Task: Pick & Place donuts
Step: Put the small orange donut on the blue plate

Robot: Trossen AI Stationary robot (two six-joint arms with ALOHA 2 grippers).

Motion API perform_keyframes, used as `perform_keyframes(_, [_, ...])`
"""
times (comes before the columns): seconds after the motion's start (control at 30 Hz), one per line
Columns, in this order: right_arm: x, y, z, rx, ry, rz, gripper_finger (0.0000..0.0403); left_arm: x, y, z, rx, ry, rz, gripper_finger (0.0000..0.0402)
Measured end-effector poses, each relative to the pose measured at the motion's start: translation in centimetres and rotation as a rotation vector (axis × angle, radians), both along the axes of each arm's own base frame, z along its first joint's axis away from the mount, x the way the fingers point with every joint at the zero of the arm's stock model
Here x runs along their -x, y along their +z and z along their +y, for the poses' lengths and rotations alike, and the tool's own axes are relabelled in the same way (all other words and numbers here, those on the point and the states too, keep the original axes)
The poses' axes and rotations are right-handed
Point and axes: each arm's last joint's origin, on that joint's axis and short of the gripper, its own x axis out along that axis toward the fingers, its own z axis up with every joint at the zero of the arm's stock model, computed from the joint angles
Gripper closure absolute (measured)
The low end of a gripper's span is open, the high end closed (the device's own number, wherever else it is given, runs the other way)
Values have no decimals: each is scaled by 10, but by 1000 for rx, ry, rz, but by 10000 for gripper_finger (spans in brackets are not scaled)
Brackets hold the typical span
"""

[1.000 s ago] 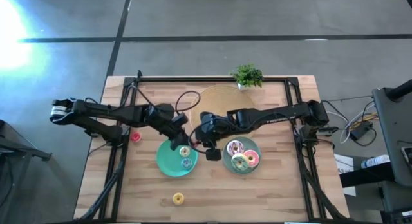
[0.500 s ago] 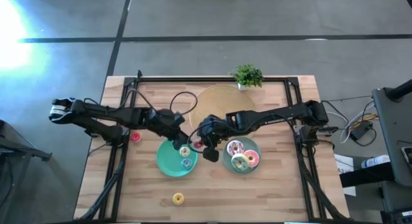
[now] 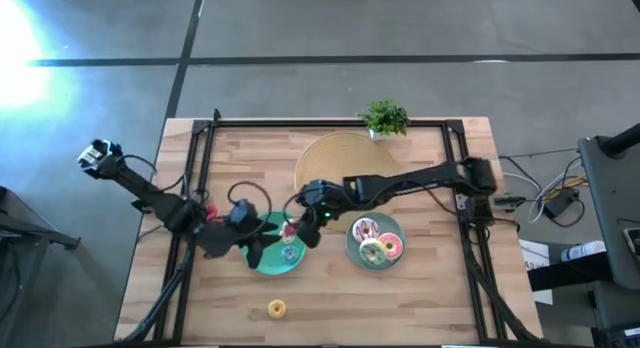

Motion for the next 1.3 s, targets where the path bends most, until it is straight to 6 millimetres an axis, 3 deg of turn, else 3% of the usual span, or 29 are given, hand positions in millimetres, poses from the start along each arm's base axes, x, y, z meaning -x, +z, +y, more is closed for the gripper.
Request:
perform_keyframes(0.37, [-42,-41,-15,-127,-39,79,390,16,8,-7,64,32,-60,255])
perform_keyframes(0.67, [-67,-71,-33,-186,-27,144,390,35,40,5,37,14,-220,255])
perform_keyframes(0.97, [-87,-78,-35,-126,-66,159,390,50,53,17,40,6,-277,255])
perform_keyframes(1.1, [-85,-80,-39,-36,-102,195,390,55,57,20,26,-3,-293,255])
perform_keyframes(1.3, [-83,-82,-38,-38,-97,221,390,63,63,27,-15,-21,-320,255])
